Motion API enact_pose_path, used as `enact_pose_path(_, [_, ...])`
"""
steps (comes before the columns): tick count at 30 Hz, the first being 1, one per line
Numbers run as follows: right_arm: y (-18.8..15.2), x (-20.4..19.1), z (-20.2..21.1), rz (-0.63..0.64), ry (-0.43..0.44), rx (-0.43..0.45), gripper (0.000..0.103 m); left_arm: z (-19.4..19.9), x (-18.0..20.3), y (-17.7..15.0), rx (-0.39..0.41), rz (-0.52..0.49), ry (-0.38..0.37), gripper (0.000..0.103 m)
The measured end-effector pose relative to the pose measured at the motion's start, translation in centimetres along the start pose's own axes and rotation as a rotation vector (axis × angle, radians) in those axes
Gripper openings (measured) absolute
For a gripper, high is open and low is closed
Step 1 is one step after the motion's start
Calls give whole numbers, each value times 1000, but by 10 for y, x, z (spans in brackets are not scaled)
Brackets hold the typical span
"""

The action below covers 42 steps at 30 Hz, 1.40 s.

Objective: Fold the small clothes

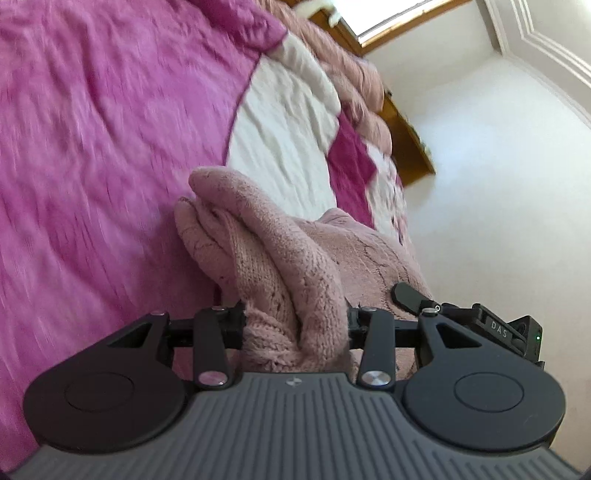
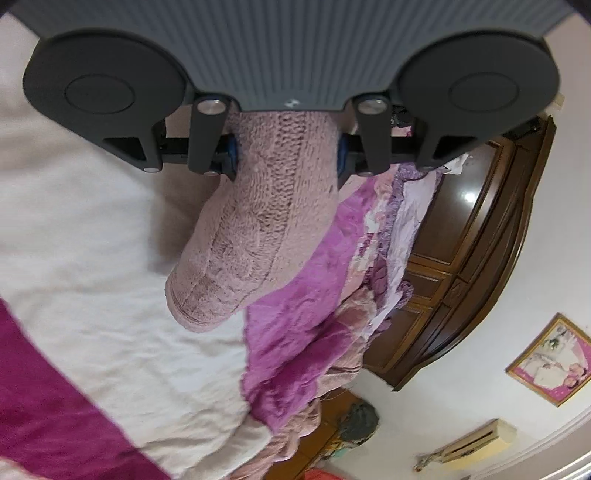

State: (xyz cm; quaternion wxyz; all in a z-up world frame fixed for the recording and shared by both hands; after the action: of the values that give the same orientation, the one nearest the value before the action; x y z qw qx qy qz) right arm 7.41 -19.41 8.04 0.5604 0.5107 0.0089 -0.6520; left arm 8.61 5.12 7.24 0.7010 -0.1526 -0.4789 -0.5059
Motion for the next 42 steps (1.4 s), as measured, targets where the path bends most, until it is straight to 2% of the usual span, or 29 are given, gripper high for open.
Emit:
enact_pose_path(3, [-31,29,7,-43,-81,-47,49,-8,-5,-28,-43,-32,58,47])
enact_pose_path(7, [-59,50,-1,-51,-161,-84,51,-20,-24,-55,-91,-116,213,48])
enact_pose_path(14, [-61,30,-9,108,-256,-69,59,-3,-11,-56,-43,-238,260,48])
enact_pose_path(19, [-63,28,12,166,-281,-46,60,9,-2,-52,-9,-299,295,48])
enact_pose_path(22, [-67,26,26,198,-292,-27,60,15,-2,-53,9,-330,347,48])
enact_pose_path(29, [-78,28,28,245,-312,-27,59,6,-9,-58,22,-370,413,53])
enact_pose_path(34, [-83,29,25,239,-321,-4,60,10,-4,-61,42,-375,430,54])
enact_pose_path(40, [-84,16,40,280,-334,34,64,28,13,-76,88,-447,468,54])
enact_pose_path(42, [-86,11,47,290,-341,57,70,35,18,-81,105,-459,478,54])
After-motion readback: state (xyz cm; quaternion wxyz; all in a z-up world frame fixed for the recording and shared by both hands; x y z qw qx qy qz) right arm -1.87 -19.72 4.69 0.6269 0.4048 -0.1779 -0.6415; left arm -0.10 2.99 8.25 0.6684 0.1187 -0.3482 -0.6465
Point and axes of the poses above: each gripper's, at about its wrist camera, not at the fingertips, and z roughly against the way its jaws point, x to its right, y to its top, the point moved 6 cm from there along -z, roughly the way its jaws point, and after that the axes turned 10 degrees about z, right-handed, at the moved point
